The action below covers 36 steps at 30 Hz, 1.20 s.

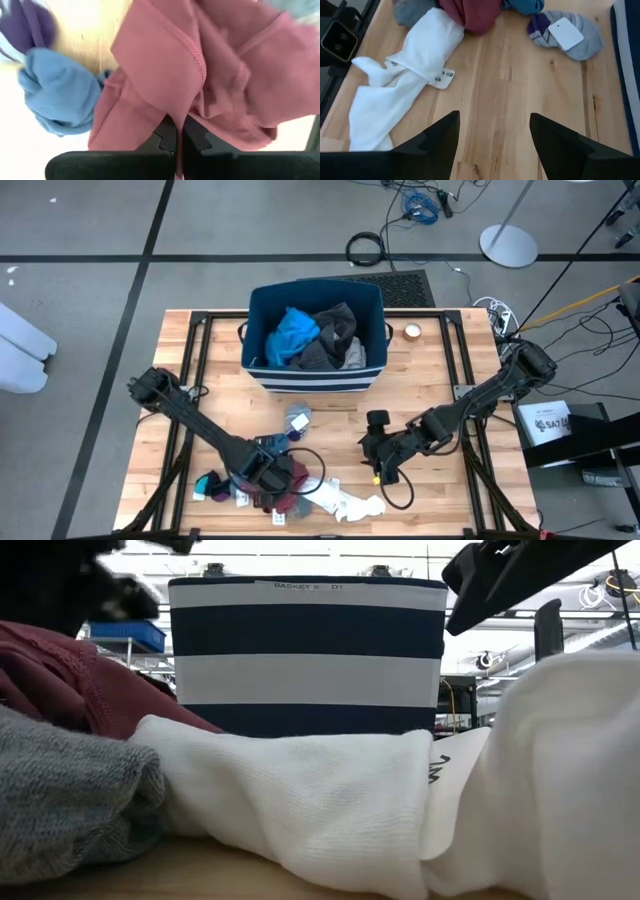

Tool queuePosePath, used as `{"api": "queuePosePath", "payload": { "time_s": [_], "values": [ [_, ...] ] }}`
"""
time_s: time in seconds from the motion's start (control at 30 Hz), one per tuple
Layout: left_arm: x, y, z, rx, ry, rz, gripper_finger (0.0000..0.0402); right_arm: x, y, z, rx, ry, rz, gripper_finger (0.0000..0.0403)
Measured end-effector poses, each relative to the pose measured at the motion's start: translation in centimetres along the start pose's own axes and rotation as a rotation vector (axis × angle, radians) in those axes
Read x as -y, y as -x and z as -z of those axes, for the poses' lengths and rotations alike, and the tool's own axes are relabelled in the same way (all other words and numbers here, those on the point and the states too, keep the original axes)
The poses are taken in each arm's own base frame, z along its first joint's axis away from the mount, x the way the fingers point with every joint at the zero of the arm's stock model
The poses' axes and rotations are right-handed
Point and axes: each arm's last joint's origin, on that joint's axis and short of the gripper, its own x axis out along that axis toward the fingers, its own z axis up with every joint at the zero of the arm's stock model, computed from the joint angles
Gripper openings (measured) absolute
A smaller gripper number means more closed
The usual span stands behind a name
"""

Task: Sort clothes
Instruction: Put the pink underwear into the blue bin

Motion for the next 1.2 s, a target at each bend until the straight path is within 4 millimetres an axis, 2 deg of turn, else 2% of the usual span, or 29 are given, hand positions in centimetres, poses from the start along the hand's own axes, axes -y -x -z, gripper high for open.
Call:
{"api": "queuePosePath", "payload": {
  "time_s": [0.1,0.23,0.5,0.67,0.87,1.2],
  "values": [
    [-0.1,1.7,-0.8,0.015,-0.026,-0.031,0.0004,0.1,0.6,0.2,-0.024,-0.021,-0.038,0.0228],
    [-0.1,5.2,-2.4,0.109,-0.072,-0.115,0.0003,0.3,2.3,0.0,-0.012,-0.078,-0.082,0.0228],
    [0.5,13.2,-5.2,0.428,-0.195,-0.21,0.0002,0.3,7.2,-0.5,0.133,-0.113,-0.157,0.0228],
    [0.5,16.6,-5.8,0.555,-0.265,-0.265,0.0001,-0.3,9.3,-0.6,0.253,-0.089,-0.136,0.0228],
    [0.4,18.4,-7.0,0.671,-0.334,-0.277,0.0001,-1.1,9.9,-2.3,0.465,-0.006,-0.081,0.0228],
    [-0.1,19.5,-9.2,0.825,-0.415,-0.179,0.0,-1.3,6.8,-5.3,0.669,0.163,0.017,0.0228]
  ]
}}
